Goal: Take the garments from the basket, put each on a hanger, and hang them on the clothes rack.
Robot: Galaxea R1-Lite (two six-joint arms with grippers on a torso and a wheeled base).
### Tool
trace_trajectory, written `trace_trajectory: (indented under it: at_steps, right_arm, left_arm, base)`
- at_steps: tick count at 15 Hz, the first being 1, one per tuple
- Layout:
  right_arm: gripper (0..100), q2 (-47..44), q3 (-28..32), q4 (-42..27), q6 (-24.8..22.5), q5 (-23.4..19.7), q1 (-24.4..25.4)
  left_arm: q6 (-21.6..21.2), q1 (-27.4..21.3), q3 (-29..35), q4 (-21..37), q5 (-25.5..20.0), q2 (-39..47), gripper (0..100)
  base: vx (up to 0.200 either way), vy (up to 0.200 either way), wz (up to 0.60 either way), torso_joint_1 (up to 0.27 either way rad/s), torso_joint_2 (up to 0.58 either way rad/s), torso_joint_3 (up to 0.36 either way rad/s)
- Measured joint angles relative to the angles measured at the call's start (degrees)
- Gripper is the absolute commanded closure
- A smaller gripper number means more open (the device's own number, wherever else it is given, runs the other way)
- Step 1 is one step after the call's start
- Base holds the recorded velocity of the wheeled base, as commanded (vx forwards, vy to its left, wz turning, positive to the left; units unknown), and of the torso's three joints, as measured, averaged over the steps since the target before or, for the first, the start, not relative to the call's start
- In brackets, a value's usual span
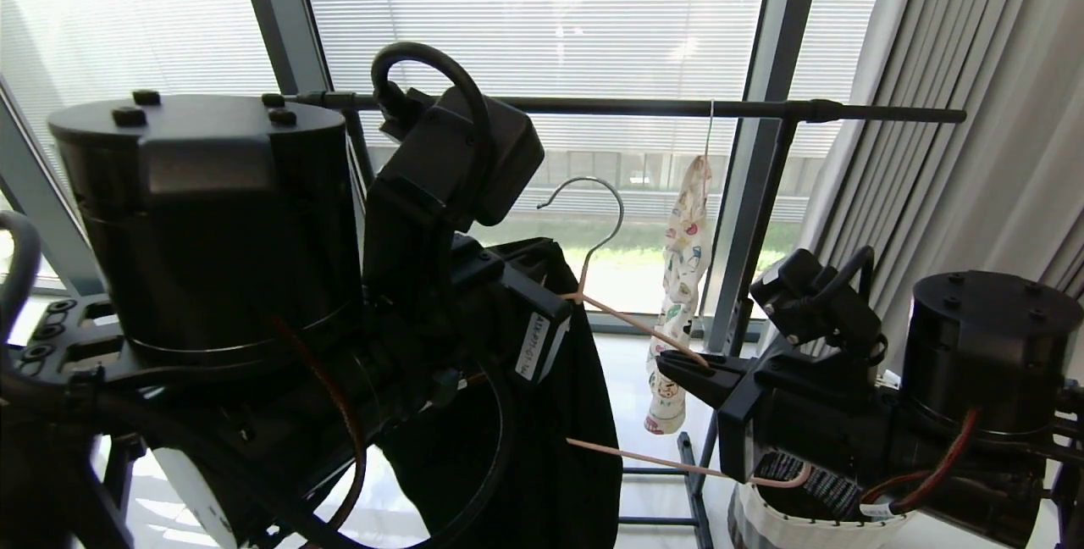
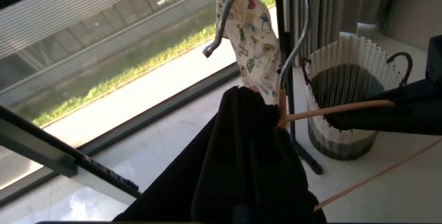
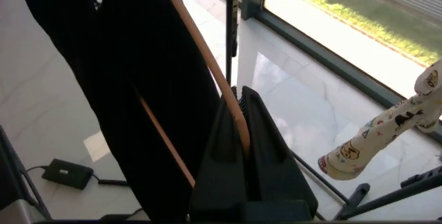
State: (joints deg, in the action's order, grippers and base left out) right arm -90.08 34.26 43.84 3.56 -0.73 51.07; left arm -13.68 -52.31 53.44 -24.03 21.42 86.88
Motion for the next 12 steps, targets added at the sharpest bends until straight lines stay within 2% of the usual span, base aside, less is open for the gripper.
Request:
trace_trajectory:
  at_steps: [4, 9, 10, 12]
  right_arm:
    - [100, -0.3, 0.2, 0.1, 0.3, 3.9, 0.0]
    - [100, -0.4, 1.9, 1.8, 0.4, 5.7, -0.1]
    - [100, -0.4, 2.0, 2.4, 0.3, 5.7, -0.1]
    - [100, -0.3, 2.0, 3.5, -0.9, 6.4, -0.1]
  left_arm:
    - [-0.4, 0.4, -0.1, -1.2, 0.0, 1.1, 100]
    - [-2.2, 0.2, -0.5, -1.2, 0.1, 0.9, 100]
    - [-2.4, 0.1, -0.5, -1.2, 0.1, 0.8, 0]
    - [-2.4, 0.1, -0.6, -1.1, 0.1, 0.8, 0]
  base:
    - [0.000, 0.000, 0.00, 0.000, 0.00, 0.000]
    - [0.000, 0.000, 0.00, 0.000, 0.00, 0.000]
    - [0.000, 0.000, 0.00, 0.000, 0.00, 0.000]
    - [0.000, 0.000, 0.00, 0.000, 0.00, 0.000]
